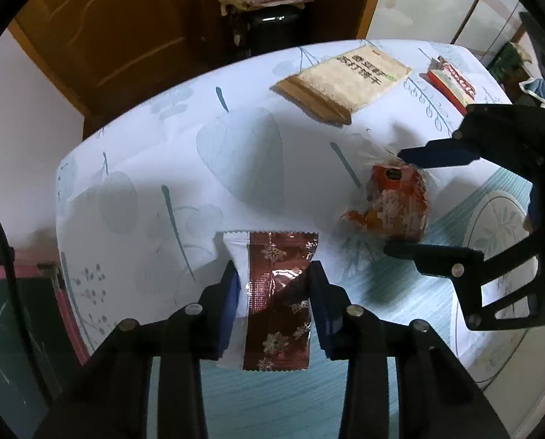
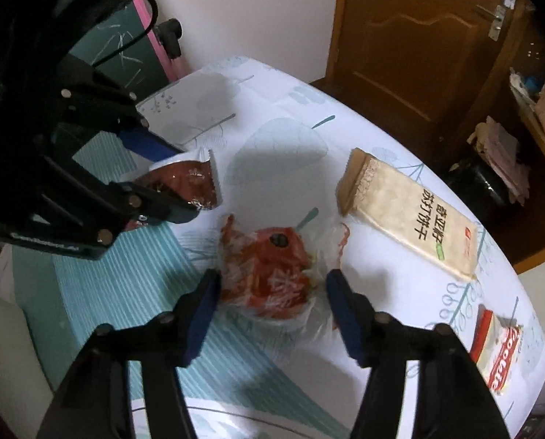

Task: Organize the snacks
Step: 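Grasp the brown candy wrapper with the left gripper while the right grasps the red-orange pack, then carry both packs over the white tray and open both grippers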

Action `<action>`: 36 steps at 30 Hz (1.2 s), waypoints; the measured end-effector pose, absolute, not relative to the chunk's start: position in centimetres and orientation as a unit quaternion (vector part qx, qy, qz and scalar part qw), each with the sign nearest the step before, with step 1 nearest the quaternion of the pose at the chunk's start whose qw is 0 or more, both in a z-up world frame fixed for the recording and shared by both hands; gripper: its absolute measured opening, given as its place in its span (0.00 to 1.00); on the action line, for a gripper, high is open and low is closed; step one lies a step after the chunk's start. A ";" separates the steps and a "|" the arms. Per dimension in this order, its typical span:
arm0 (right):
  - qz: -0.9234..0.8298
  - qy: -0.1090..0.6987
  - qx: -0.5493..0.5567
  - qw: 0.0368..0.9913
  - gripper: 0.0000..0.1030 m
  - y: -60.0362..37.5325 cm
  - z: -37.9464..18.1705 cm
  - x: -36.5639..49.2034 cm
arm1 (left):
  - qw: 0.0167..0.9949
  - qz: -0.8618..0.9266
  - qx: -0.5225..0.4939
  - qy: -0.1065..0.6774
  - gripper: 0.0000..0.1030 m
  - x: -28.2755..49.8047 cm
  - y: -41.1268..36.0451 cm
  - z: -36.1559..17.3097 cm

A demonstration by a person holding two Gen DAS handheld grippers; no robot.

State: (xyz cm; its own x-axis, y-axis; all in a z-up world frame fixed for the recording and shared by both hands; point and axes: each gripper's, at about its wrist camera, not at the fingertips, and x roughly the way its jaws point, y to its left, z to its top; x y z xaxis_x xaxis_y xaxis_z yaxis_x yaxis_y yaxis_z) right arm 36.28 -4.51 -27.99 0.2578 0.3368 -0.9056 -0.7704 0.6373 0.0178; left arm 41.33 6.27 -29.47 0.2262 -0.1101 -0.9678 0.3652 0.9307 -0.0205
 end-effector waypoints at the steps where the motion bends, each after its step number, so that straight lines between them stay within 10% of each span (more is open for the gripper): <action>1: 0.360 0.493 -0.216 0.762 0.56 -4.7 -27.9 36.1 | 0.774 -0.153 0.107 0.605 0.33 41.0 6.4 -29.5; 36: 0.304 0.416 -0.147 0.844 0.55 -15.8 -7.8 14.4 | 0.840 -0.056 0.049 0.538 0.30 15.8 2.7 -6.6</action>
